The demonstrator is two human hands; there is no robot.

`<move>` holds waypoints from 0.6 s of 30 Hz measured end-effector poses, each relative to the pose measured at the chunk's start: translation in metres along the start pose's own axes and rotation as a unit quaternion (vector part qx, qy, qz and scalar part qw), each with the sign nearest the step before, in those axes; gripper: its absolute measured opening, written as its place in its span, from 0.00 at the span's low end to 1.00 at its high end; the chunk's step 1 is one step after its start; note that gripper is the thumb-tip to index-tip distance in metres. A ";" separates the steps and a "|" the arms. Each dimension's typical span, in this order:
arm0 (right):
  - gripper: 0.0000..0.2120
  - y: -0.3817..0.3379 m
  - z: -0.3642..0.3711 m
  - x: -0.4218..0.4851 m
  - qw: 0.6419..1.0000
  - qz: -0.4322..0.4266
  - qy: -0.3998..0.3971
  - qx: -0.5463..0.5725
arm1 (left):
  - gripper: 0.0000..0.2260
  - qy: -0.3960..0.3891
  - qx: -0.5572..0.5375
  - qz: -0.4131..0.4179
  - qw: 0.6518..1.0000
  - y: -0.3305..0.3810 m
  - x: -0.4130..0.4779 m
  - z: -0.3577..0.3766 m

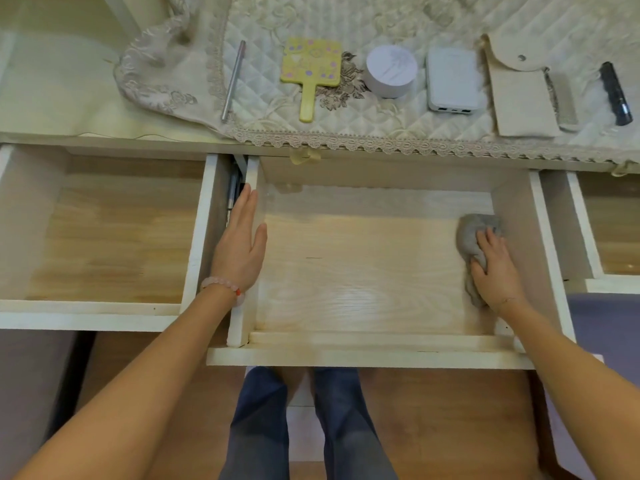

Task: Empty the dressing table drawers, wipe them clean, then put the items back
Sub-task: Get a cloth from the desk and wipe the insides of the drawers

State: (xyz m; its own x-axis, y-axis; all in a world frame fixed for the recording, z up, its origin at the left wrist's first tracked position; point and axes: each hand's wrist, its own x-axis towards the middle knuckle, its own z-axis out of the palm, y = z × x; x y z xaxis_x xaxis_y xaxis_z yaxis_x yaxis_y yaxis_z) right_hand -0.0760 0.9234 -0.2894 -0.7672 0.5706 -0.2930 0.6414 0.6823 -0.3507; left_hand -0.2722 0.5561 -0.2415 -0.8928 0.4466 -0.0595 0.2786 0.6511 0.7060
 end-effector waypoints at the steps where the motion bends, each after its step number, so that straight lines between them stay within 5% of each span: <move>1: 0.26 -0.003 0.002 -0.001 1.000 0.004 0.006 0.014 | 0.23 0.002 -0.002 0.001 1.000 0.000 0.000 0.000; 10: 0.31 -0.032 0.023 -0.024 0.993 -0.032 -0.106 0.034 | 0.23 -0.003 -0.019 -0.004 1.000 0.000 -0.002 0.001; 18: 0.39 -0.139 0.065 -0.032 0.976 -0.195 -0.094 0.004 | 0.23 -0.007 -0.052 0.001 0.999 -0.003 -0.004 0.000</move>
State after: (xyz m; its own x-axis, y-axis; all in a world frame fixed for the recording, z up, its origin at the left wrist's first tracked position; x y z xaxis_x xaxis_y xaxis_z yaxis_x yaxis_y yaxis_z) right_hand -0.1405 0.7812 -0.2889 -0.9397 0.1738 -0.2947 0.3018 0.8266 -0.4750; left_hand -0.2699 0.5522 -0.2431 -0.8871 0.4567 -0.0668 0.2420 0.5835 0.7752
